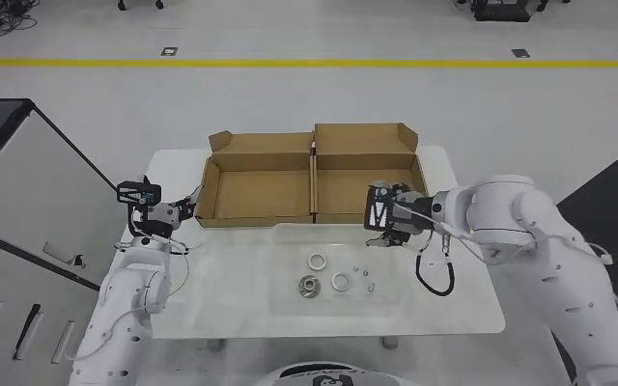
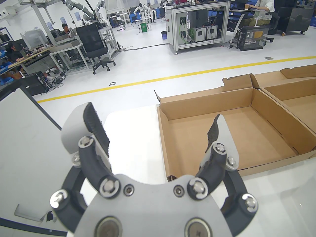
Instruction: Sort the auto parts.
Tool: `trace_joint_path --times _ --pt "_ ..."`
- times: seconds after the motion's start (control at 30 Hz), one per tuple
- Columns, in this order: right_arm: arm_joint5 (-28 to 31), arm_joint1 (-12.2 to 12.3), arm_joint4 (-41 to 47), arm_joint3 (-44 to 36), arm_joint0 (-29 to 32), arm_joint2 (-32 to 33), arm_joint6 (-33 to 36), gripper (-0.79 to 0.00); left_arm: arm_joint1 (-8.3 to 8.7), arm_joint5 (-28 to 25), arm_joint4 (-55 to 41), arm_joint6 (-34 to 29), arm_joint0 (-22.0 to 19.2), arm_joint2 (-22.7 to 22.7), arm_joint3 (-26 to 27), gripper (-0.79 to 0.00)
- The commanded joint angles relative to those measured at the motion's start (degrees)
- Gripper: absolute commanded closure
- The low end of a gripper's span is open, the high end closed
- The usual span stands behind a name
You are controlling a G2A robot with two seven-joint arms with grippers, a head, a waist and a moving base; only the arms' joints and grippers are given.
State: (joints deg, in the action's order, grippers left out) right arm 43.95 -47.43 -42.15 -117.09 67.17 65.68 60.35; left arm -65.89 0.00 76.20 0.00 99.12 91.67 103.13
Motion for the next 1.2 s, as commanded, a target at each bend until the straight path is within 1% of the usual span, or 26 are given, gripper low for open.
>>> trace_joint_path --times 0.0,0.13,0.27,0.6,0.73,0.9,1.17 --pt "-0.8 1.5 2.5 0.2 -1.5 -2.7 0.8 -0.785 0.00 0.0 0.0 0.0 0.0 0.0 0.0 -0.785" --pt "-2.1 4.3 5.5 0.4 -4.8 -8.1 2.2 -0.785 0.00 0.0 0.0 0.0 0.0 0.0 0.0 -0.785" --pt "-2.6 6.7 6.8 0.7 -8.2 -13.7 2.6 -0.785 0.00 0.0 0.0 0.0 0.0 0.0 0.0 -0.785" --pt "-0.4 11.6 8.0 3.3 -15.6 -25.7 0.4 -0.785 0.00 0.0 0.0 0.0 0.0 0.0 0.0 -0.785" --pt "0.2 12.6 9.5 4.7 -18.5 -29.4 -0.2 -0.785 0.00 0.0 0.0 0.0 0.0 0.0 0.0 -0.785" --pt "0.7 13.0 9.5 5.5 -22.0 -34.3 -0.7 -0.785 0.00 0.0 0.0 0.0 0.0 0.0 0.0 -0.785" --pt "0.7 13.0 9.3 5.5 -22.4 -34.5 -0.8 -0.785 0.00 0.0 0.0 0.0 0.0 0.0 0.0 -0.785"
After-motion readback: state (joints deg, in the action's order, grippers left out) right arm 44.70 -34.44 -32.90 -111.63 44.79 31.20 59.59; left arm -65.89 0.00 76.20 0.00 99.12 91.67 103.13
